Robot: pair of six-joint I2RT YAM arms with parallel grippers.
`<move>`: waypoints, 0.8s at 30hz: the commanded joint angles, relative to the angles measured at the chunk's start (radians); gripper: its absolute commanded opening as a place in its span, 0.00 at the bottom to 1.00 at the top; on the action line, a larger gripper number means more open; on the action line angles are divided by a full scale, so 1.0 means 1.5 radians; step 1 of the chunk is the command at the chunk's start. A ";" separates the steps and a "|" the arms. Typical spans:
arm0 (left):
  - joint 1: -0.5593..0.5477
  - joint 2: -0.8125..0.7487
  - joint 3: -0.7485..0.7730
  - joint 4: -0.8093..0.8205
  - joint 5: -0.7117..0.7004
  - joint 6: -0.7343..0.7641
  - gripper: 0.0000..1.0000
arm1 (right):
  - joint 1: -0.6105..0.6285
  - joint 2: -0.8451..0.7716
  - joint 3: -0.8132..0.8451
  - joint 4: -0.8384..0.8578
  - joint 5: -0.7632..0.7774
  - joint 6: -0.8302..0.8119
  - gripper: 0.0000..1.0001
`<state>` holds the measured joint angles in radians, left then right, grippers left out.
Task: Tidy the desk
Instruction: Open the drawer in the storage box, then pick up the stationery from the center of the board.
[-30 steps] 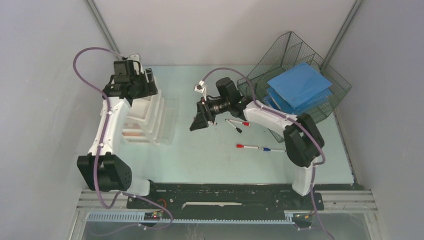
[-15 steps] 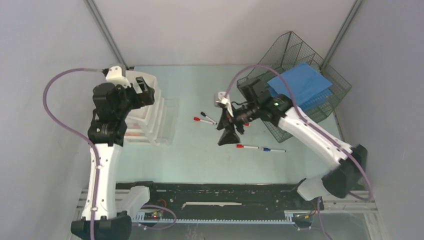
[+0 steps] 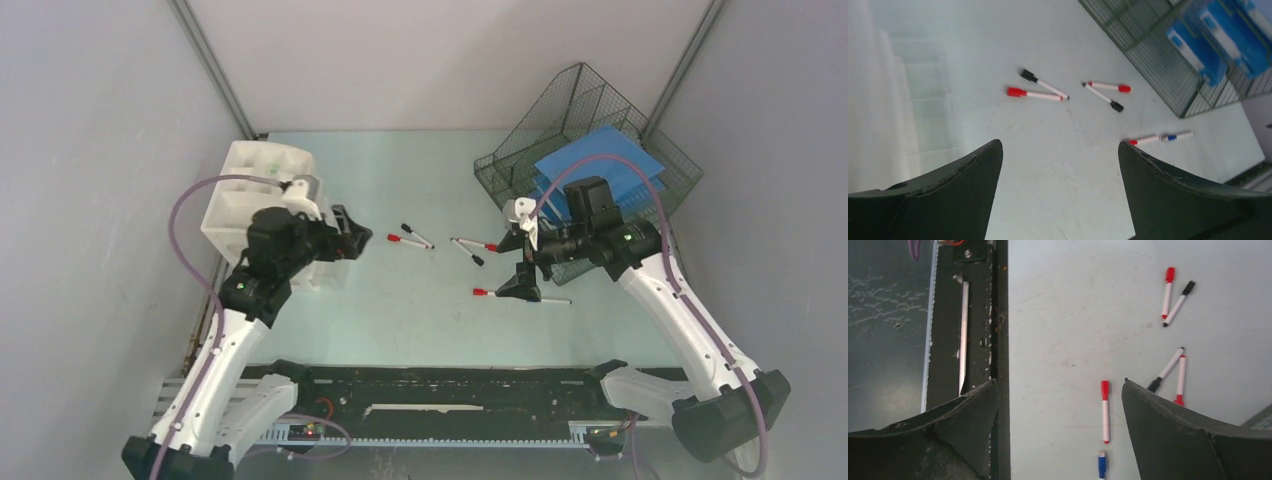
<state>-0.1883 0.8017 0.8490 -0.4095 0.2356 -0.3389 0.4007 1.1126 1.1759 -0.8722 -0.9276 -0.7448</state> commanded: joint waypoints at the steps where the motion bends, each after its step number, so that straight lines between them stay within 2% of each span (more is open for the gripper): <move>1: -0.131 0.027 -0.019 0.045 -0.135 -0.012 0.92 | -0.009 -0.013 -0.023 -0.035 -0.045 -0.085 1.00; 3: -0.177 0.058 -0.027 0.061 -0.199 -0.024 0.92 | -0.009 -0.006 -0.023 -0.042 -0.039 -0.094 1.00; 7: -0.240 0.144 -0.029 0.101 -0.265 -0.077 0.91 | -0.007 0.005 -0.025 -0.044 -0.022 -0.101 1.00; 11: -0.280 0.254 0.003 0.112 -0.332 -0.147 0.83 | -0.003 0.015 -0.025 -0.047 0.000 -0.108 1.00; 19: -0.312 0.445 0.110 0.079 -0.388 -0.272 0.65 | 0.026 0.031 -0.027 -0.047 0.041 -0.115 1.00; 24: -0.312 0.562 0.199 0.001 -0.458 -0.329 0.64 | 0.040 0.040 -0.028 -0.046 0.072 -0.119 1.00</move>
<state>-0.6525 1.5467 1.0416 -0.3233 -0.3222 -0.7200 0.4438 1.1641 1.1320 -0.9398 -0.8619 -0.8967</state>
